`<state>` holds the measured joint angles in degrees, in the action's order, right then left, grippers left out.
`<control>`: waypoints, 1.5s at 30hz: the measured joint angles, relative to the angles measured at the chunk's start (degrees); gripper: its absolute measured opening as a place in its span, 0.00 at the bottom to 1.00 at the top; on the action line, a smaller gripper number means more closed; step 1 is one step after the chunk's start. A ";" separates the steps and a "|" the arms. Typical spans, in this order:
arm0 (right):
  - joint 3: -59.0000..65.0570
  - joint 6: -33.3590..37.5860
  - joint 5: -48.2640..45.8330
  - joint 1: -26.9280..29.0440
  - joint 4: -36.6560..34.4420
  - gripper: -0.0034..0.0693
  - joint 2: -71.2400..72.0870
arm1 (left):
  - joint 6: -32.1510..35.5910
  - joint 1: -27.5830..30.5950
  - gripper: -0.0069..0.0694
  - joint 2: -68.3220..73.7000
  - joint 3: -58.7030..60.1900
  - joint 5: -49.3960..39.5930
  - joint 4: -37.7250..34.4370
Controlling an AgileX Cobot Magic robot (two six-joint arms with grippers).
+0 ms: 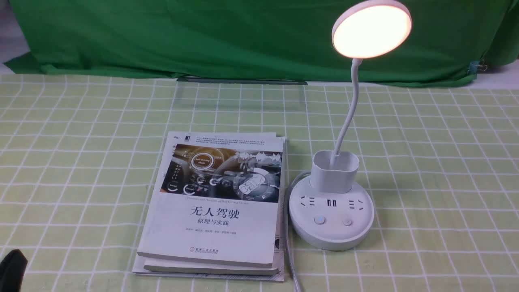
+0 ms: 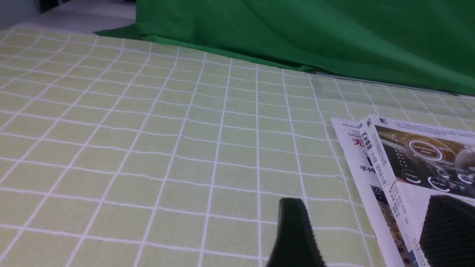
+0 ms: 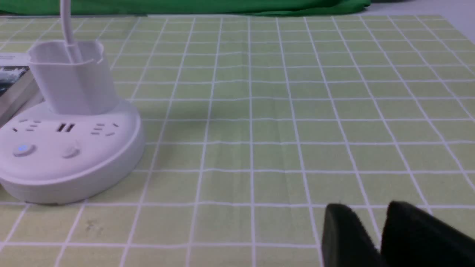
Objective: Turn off the desk lamp on the green coffee tablecloth by hand.
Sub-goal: 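Press the power button on the lamp base to turn the lamp off with the right gripper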
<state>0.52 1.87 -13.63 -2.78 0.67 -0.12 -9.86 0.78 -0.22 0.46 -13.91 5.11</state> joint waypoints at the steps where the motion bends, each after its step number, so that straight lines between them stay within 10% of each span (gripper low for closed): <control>1: 0.00 0.00 0.00 0.00 0.00 0.38 0.00 | 0.00 0.00 0.63 0.00 0.00 0.00 0.00; 34: 0.00 -0.05 0.86 0.00 0.00 0.38 0.00 | 0.00 0.00 0.63 0.00 0.00 0.00 0.00; 45: 0.00 -26.42 15.01 0.00 -8.98 0.38 0.00 | 0.00 0.00 0.63 0.00 0.00 0.00 0.00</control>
<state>0.52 -24.55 1.38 -2.78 -8.31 -0.12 -9.86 0.78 -0.22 0.46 -13.91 5.11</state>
